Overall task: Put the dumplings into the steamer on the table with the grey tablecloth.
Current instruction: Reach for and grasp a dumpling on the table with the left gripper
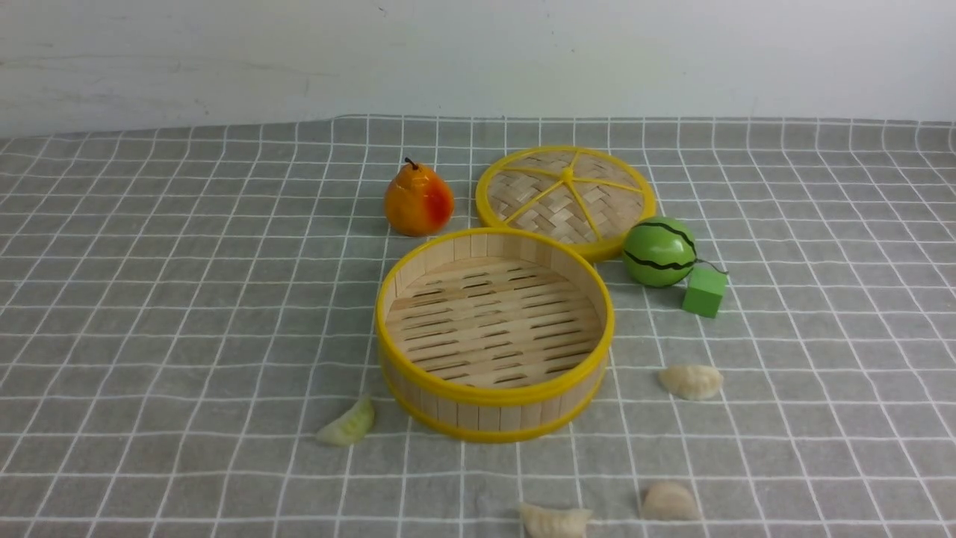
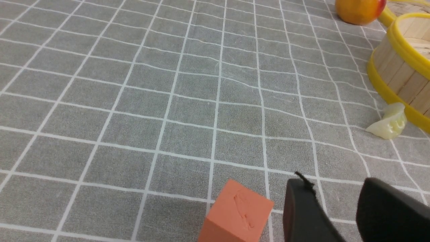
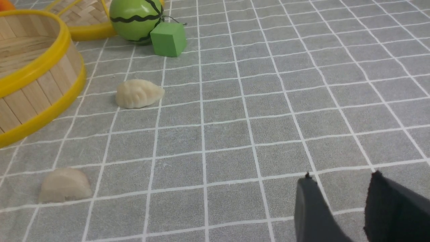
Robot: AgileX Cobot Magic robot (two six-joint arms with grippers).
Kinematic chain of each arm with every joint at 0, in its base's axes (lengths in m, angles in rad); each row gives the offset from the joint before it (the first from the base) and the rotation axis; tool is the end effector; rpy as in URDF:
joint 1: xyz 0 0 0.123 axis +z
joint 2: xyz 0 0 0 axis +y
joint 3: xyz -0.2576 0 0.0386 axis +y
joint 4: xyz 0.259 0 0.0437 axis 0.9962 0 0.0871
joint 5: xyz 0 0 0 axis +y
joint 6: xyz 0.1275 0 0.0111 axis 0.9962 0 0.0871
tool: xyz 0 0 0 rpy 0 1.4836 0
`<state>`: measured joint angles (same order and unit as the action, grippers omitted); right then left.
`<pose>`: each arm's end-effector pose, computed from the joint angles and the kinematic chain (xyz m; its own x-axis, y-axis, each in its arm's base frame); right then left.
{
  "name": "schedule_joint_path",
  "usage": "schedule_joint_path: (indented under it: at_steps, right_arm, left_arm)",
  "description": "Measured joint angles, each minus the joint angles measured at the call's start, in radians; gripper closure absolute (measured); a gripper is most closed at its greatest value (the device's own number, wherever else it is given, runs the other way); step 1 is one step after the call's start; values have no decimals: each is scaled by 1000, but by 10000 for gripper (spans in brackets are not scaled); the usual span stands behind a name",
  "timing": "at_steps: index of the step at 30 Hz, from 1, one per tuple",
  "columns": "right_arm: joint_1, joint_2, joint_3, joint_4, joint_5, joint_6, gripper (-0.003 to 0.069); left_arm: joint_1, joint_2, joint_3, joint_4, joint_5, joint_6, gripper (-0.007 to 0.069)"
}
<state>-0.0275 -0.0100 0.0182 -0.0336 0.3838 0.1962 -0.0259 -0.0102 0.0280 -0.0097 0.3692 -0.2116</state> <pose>0.1234 -0.0050 0.1622 -0.2892 0.1723 -0.9416 0.0882 0.9843 0.1530 0.1240 -0.0037 0.1602 -0.2945 -0.2113 -0.9320 -0.0361 0.9770 -0.2101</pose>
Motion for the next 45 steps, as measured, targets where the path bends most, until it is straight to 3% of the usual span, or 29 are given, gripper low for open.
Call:
schedule_joint_path:
  at_steps: [18, 26, 28, 31, 35, 37, 40, 45]
  right_arm:
    - [0, 0, 0, 6, 0, 0, 419]
    - [0, 0, 0, 10, 0, 0, 419]
    - [0, 0, 0, 34, -4, 0, 419]
    - [0, 0, 0, 196, -12, 53, 419]
    - [0, 0, 7, 573, -10, 224, 419]
    - [0, 0, 8, 700, -8, 267, 419]
    - [0, 0, 8, 795, -12, 270, 419]
    - [0, 0, 8, 818, -20, 227, 419]
  left_arm:
    - [0, 0, 0, 10, -9, 0, 387]
    - [0, 0, 0, -108, -32, 0, 387]
    - [0, 0, 0, -182, -37, 0, 387]
    - [0, 0, 0, -411, -45, -62, 387]
    - [0, 0, 0, -847, -60, -232, 387]
    - [0, 0, 0, -1007, -70, -269, 387]
    - [0, 0, 0, -1141, -98, -261, 387]
    - [0, 0, 0, -1183, -111, -222, 387]
